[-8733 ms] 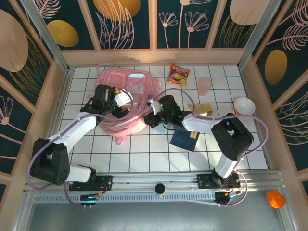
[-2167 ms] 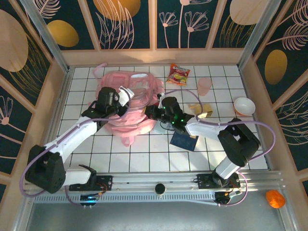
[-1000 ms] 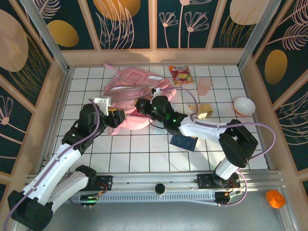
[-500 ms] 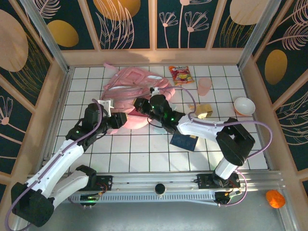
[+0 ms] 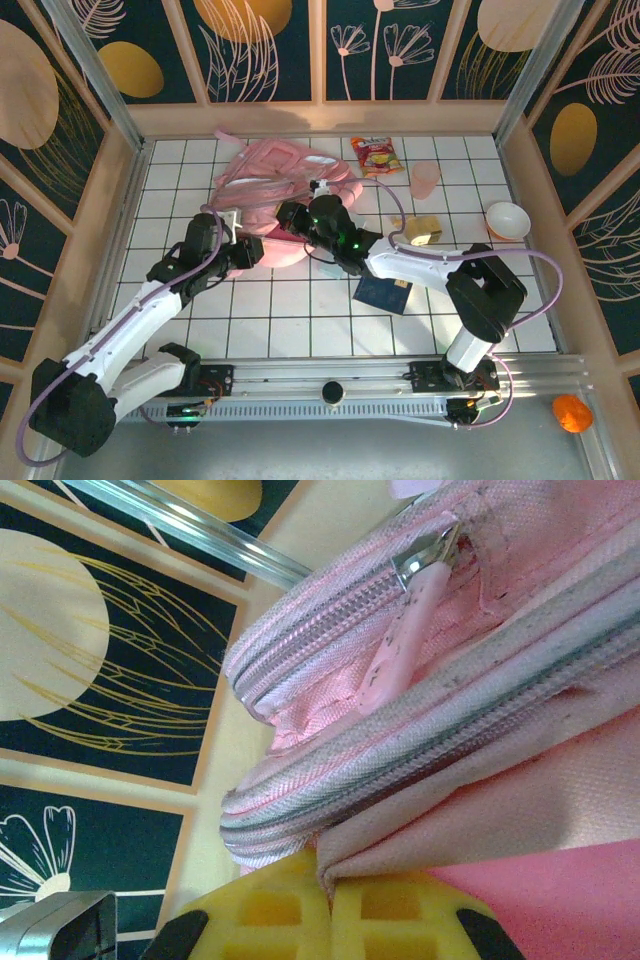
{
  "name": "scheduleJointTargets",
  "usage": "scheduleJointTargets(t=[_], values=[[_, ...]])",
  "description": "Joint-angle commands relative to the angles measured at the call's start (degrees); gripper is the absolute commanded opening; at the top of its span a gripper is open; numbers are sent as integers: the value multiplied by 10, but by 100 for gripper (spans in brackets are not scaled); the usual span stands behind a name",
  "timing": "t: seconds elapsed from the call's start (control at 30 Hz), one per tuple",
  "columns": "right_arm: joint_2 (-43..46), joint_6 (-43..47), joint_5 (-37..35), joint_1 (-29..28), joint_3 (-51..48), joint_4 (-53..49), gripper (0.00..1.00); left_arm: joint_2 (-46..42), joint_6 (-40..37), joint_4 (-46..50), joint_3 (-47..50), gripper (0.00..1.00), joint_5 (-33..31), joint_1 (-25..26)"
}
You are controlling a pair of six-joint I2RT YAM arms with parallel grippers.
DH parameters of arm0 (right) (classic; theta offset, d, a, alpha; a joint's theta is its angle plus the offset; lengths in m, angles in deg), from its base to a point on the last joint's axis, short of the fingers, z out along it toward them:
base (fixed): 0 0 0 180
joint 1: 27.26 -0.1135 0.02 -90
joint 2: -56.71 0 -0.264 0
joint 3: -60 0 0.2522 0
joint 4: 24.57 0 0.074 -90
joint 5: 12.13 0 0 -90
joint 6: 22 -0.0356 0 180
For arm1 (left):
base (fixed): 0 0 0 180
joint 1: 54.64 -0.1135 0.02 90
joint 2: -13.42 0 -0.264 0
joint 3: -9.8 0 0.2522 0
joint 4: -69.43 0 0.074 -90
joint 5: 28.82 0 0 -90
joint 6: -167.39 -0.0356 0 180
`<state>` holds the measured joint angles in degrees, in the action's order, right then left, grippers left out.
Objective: Pack books, pencil case, and school supplies into a backpack
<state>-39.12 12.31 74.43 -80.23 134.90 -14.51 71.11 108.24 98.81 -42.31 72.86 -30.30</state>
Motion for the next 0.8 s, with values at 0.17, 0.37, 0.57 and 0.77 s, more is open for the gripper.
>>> scheduleJointTargets(t=[0.17, 0.37, 0.57, 0.77], values=[[7, 11, -10, 1, 43, 30, 0, 4, -20, 5, -2, 0, -52, 2], [32, 45, 5, 13, 33, -15, 0, 16, -48, 26, -14, 0, -92, 2], [57, 75, 54, 44, 22, -69, 0, 4, -68, 26, -19, 0, -69, 1], [44, 22, 60, 44, 24, -40, 0, -17, 8, -72, 10, 29, 43, 2]])
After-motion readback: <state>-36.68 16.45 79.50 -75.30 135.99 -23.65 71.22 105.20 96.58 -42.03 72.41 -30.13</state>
